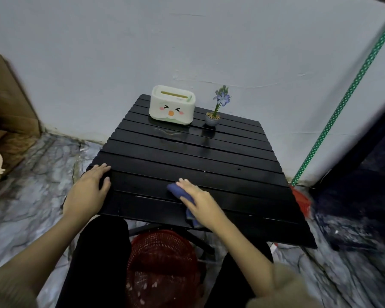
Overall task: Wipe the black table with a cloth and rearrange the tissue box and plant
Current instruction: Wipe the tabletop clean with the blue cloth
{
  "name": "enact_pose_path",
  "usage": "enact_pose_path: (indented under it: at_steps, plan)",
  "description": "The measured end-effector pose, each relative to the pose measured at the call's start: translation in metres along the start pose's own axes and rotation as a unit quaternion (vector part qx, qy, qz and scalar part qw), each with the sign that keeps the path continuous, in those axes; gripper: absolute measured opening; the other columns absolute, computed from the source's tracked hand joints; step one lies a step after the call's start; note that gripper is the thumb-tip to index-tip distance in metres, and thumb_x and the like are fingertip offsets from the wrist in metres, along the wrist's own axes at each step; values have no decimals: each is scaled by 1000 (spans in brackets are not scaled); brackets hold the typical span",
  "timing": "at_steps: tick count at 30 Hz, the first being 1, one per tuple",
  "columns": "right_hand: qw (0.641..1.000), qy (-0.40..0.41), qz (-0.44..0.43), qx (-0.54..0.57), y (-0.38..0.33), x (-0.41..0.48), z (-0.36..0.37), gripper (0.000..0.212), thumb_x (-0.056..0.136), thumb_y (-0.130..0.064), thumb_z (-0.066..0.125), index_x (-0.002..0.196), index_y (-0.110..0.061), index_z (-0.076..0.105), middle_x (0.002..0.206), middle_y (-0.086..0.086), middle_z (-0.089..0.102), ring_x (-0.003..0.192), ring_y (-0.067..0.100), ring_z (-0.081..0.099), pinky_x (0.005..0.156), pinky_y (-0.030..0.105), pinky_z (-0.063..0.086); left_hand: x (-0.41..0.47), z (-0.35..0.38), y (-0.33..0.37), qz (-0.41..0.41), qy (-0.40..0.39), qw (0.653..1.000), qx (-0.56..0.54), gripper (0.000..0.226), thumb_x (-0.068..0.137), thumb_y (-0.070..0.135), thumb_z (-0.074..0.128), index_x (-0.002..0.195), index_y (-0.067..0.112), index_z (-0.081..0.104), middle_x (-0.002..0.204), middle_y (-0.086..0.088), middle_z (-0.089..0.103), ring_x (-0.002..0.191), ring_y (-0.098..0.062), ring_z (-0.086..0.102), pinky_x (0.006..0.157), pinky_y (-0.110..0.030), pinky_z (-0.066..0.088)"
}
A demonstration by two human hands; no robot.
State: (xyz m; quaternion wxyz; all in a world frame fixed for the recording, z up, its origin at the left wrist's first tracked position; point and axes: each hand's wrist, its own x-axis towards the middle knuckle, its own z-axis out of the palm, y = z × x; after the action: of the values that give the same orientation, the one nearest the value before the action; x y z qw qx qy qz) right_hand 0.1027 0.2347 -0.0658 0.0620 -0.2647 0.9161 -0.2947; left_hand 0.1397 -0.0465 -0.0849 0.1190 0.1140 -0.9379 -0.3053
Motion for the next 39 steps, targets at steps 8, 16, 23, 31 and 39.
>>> enact_pose_path:
  at_steps: [8,16,23,31,39]
  plan:
    - [930,212,295,-49,126,-66,-109,40,90,-9,52,129,-5,46,136,20,49,114,35,56,95,35,43,2,5,-3,-7,29,1000,2,36,90,15,47,125,14,51,139,-8,50,135,-22,38,107,-45,36]
    - [962,167,214,-30,66,59,-56,39,91,-13,48,130,-10,45,137,13,49,117,36,53,93,36,42,3,6,-5,-8,34,999,-3,35,90,15,46,125,15,51,139,-6,50,135,-20,37,108,-43,35]
    - [995,61,81,8,29,21,-26,42,92,-9,48,133,-13,42,145,6,40,135,17,34,109,23,25,3,6,-5,-7,26,1000,-5,35,91,16,46,125,15,51,140,-5,49,135,-19,36,109,-43,34]
    - [936,193,291,-36,118,-3,-96,41,92,-14,48,132,-9,43,141,19,44,123,37,48,101,44,41,2,5,-2,-10,26,1000,-8,36,91,16,47,126,15,51,140,-5,49,136,-18,36,110,-41,34]
    - [995,58,81,-8,4,96,1,42,92,-13,47,133,-11,41,146,11,39,128,30,44,109,40,33,1,4,-2,-12,31,999,-12,37,92,18,45,128,17,50,141,-2,47,137,-15,34,110,-39,34]
